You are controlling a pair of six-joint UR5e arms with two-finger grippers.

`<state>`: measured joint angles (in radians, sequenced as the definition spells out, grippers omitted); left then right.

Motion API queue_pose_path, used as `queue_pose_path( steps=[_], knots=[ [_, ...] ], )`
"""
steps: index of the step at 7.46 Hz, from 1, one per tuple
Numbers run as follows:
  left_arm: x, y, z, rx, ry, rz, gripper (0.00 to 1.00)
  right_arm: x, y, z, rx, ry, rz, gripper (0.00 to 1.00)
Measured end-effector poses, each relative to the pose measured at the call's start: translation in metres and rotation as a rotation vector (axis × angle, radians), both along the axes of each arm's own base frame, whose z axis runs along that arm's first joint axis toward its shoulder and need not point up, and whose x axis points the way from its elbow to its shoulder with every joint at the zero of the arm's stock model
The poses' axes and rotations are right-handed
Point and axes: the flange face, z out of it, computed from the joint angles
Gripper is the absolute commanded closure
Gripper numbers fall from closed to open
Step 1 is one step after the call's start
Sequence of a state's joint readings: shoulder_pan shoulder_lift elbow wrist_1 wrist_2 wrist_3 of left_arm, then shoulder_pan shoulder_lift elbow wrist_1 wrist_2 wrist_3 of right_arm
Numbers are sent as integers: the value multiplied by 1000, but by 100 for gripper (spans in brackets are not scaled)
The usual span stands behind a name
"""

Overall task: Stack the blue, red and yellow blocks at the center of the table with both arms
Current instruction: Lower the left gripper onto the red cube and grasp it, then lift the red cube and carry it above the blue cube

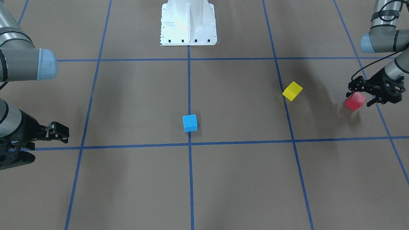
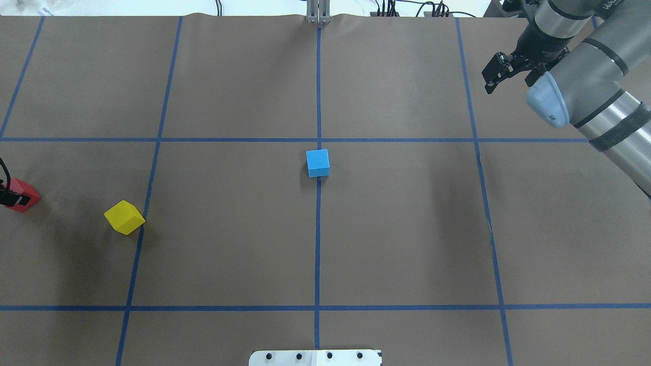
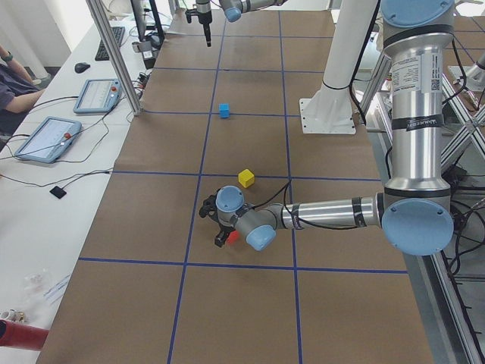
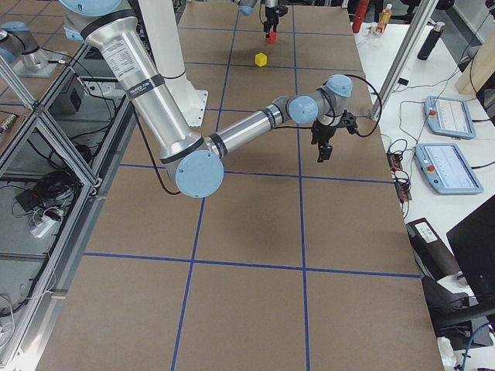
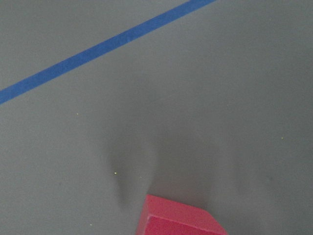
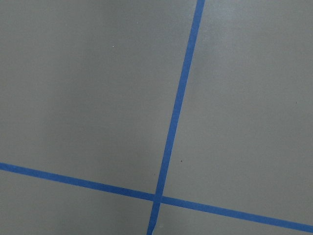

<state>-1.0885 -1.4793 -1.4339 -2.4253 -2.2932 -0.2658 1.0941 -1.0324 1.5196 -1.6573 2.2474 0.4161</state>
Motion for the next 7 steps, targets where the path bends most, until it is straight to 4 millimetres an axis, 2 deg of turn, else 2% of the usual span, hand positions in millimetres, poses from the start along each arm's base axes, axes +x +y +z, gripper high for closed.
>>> queue_pose_path(
  steps=[1, 3, 4, 5, 7],
  knots=[
    [-1, 2, 2, -3, -1, 1, 4, 0, 0, -1, 0, -2, 0, 1],
    [-2, 5, 5, -9, -5, 3, 57, 2, 2, -2, -1, -5, 1, 1],
    [-2, 5, 5, -9, -5, 2, 91, 3, 3, -2, -1, -6, 2, 1],
    [-2, 5, 6, -8, -6, 2, 100, 3, 4, -1, -2, -5, 2, 1],
    [-3, 6, 1, 2, 0, 4, 100, 3, 4, -1, -2, -4, 2, 1]
  ],
)
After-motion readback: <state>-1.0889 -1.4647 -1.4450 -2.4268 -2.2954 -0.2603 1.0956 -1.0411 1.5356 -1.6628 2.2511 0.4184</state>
